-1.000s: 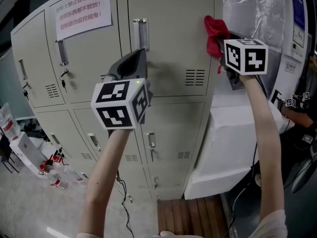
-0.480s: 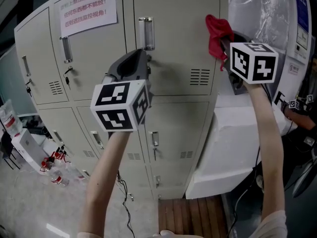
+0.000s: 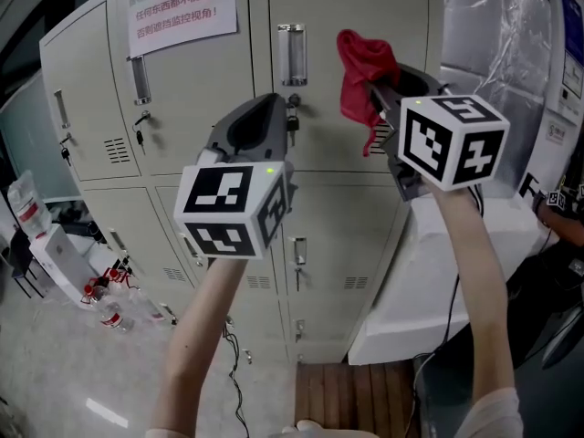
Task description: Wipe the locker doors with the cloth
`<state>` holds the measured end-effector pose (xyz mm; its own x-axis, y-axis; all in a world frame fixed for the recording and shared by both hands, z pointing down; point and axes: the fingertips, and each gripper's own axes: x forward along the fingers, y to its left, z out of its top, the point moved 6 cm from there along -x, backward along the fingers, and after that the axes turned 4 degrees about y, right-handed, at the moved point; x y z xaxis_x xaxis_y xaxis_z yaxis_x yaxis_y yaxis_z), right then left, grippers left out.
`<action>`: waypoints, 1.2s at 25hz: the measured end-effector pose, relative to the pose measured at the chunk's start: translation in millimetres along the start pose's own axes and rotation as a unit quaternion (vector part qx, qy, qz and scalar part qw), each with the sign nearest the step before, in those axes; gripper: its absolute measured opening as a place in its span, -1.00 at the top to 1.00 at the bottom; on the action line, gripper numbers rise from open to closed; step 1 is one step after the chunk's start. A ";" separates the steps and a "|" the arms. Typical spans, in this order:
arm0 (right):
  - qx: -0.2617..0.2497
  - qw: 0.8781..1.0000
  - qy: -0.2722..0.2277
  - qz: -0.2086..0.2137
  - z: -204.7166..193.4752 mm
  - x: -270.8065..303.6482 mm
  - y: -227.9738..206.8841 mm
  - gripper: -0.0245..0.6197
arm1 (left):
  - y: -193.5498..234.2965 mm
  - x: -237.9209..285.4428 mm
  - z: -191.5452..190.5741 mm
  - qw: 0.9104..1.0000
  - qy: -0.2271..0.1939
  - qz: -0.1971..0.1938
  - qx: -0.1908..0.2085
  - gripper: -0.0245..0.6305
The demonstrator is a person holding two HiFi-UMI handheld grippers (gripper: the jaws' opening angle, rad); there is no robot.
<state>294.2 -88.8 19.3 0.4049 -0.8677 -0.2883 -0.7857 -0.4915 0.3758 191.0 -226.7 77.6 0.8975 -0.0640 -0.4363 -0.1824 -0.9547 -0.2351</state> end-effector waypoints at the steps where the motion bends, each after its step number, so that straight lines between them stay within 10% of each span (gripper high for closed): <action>1: 0.003 1.000 0.004 0.006 -4.2 6.7 5.2 0.84 | 0.5 -1.1 -0.5 1.000 0.001 0.000 0.001 0.88; 30: -0.044 0.997 0.063 -0.023 -71.0 44.7 8.6 0.84 | 10.9 -1.6 -27.1 1.000 0.003 0.001 -0.031 0.88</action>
<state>338.7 -137.1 72.1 0.4990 -0.8440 -0.1964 -0.7229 -0.5304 0.4428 198.5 -244.9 99.3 0.8997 -0.0678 -0.4313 -0.1594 -0.9707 -0.1799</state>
